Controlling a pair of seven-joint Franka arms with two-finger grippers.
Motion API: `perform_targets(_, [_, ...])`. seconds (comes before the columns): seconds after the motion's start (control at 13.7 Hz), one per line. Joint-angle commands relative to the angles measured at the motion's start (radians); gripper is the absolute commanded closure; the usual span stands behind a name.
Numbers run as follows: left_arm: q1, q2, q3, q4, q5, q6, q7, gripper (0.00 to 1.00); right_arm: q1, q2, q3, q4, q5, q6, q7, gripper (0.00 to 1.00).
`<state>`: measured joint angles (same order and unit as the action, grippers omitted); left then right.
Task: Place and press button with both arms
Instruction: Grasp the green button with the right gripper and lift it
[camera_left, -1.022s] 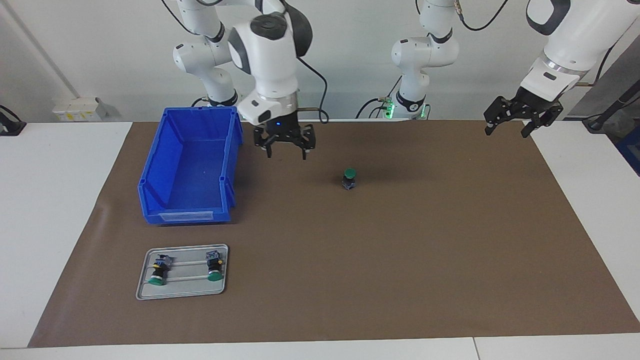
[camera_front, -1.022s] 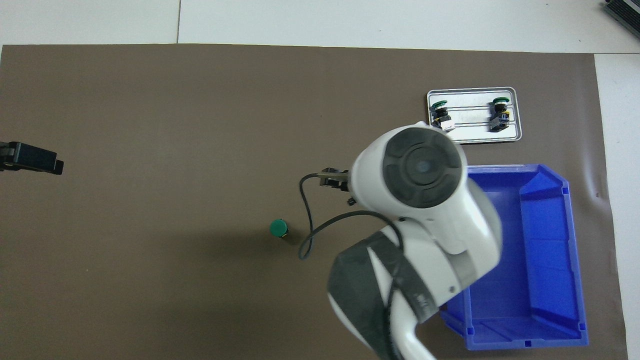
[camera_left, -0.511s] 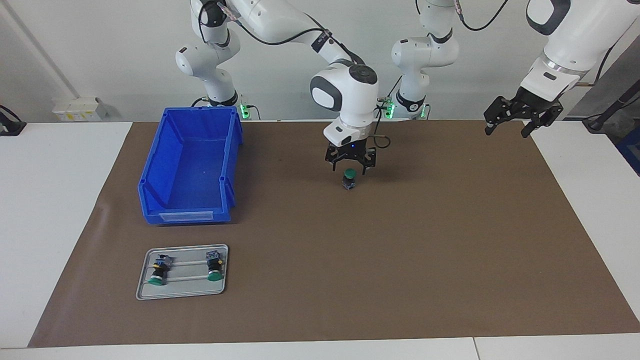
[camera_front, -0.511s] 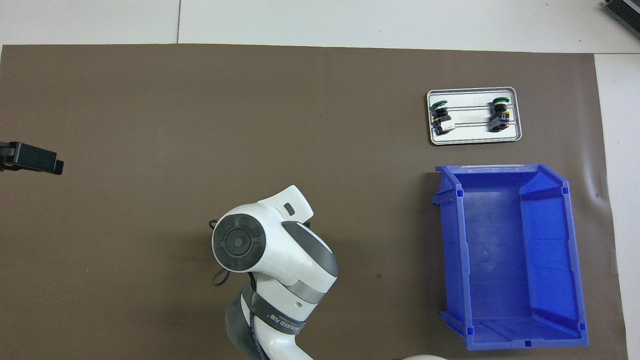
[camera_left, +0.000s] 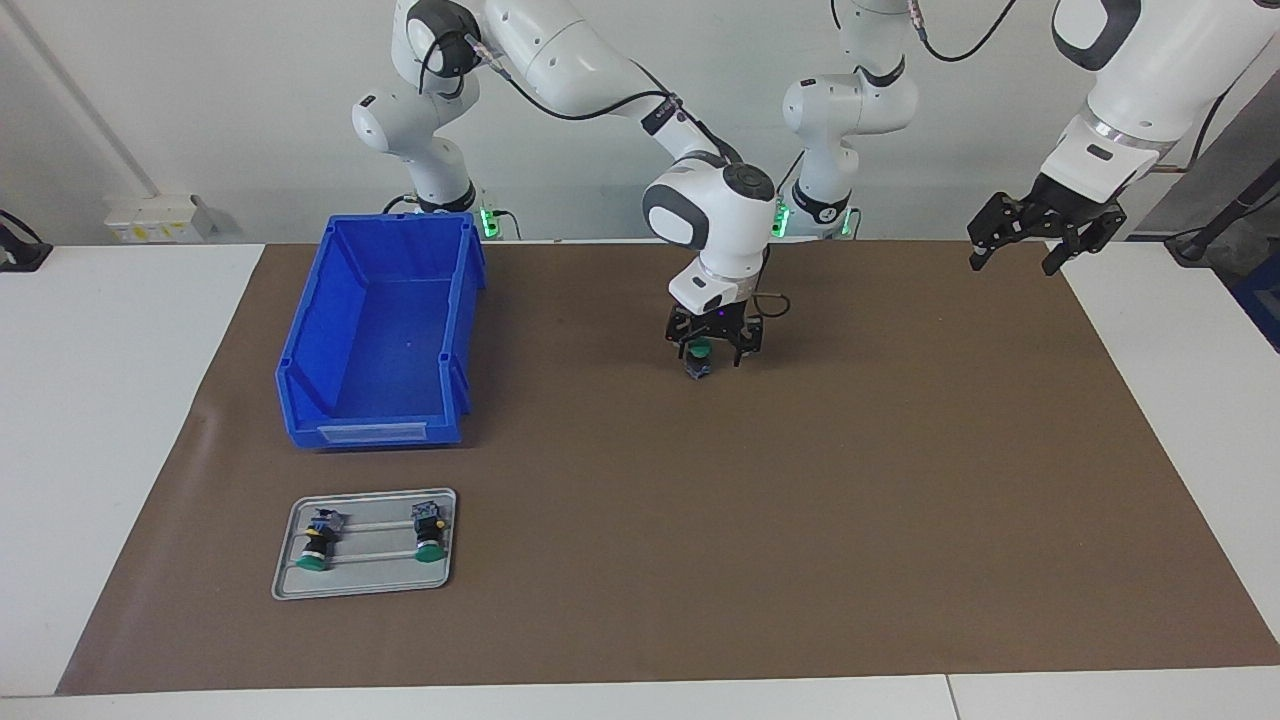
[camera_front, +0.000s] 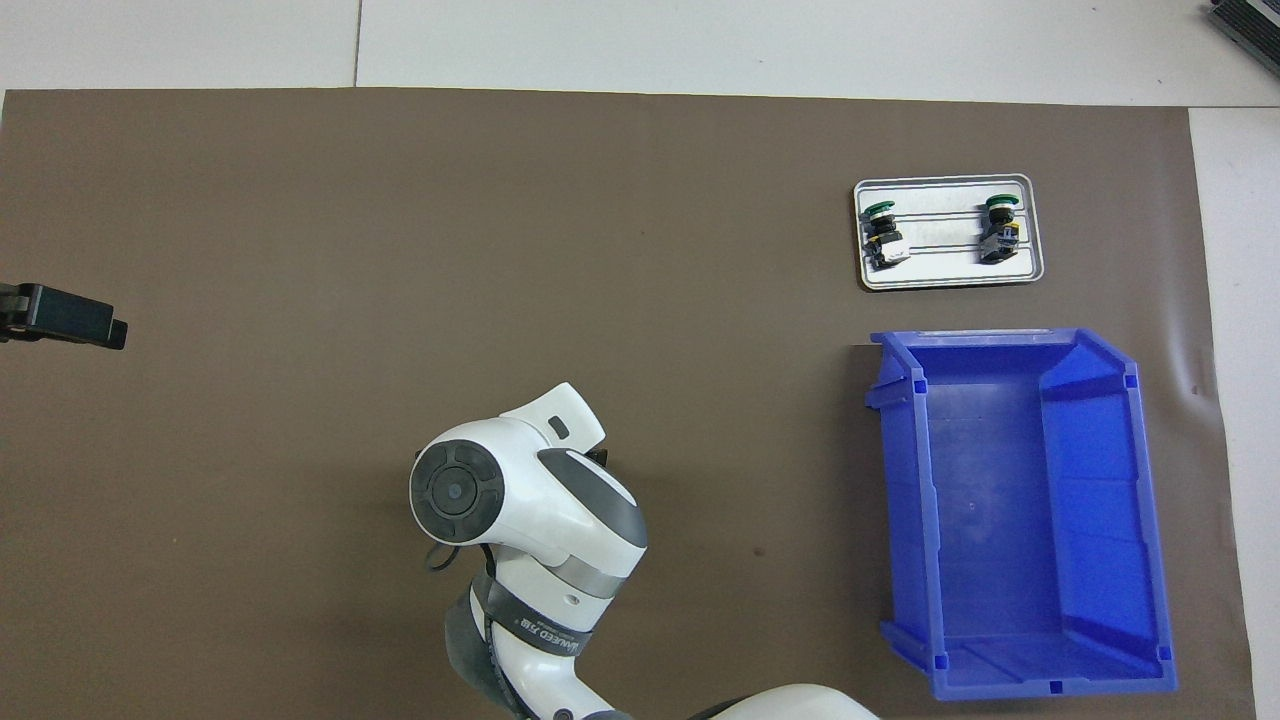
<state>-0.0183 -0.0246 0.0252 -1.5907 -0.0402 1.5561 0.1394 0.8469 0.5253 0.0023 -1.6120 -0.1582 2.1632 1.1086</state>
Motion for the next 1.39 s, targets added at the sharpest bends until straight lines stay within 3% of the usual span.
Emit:
perform_targets(0.0, [0.006,-0.028,-0.007,-0.029,0.016,0.002,0.002,0.00,0.003,-0.024,0.001,-0.045,-0.024,0.007,-0.015,0.00])
perform_targets(0.15, [0.006,-0.028,-0.007,-0.029,0.014,0.002,0.002,0.00,0.003,-0.033,0.001,-0.075,-0.024,0.017,-0.030,0.04])
perform_targets(0.29, [0.006,-0.028,-0.007,-0.029,0.016,0.002,0.002,0.00,0.003,-0.036,0.001,-0.075,-0.024,0.018,-0.032,0.25])
perform_targets(0.37, [0.006,-0.028,-0.007,-0.029,0.014,0.002,0.002,0.00,0.003,-0.034,0.001,-0.075,-0.024,0.020,-0.035,0.48])
perform_targets(0.44, [0.006,-0.028,-0.007,-0.029,0.016,0.002,0.002,0.00,0.003,-0.034,0.001,-0.075,-0.024,0.020,-0.038,0.80])
perform_targets(0.51, [0.006,-0.028,-0.007,-0.029,0.016,0.002,0.002,0.00,0.001,-0.034,0.001,-0.075,-0.023,0.018,-0.048,1.00])
perform_targets(0.88, [0.006,-0.028,-0.007,-0.029,0.016,0.002,0.002,0.00,-0.023,-0.039,0.002,-0.062,-0.014,0.003,-0.078,1.00])
perform_targets(1.02, [0.006,-0.028,-0.007,-0.029,0.016,0.002,0.002,0.00,-0.064,-0.105,0.002,-0.059,-0.009,-0.003,-0.078,1.00])
perform_targets(1.31, [0.006,-0.028,-0.007,-0.029,0.016,0.002,0.002,0.00,-0.239,-0.270,0.002,-0.062,-0.006,-0.081,-0.120,1.00])
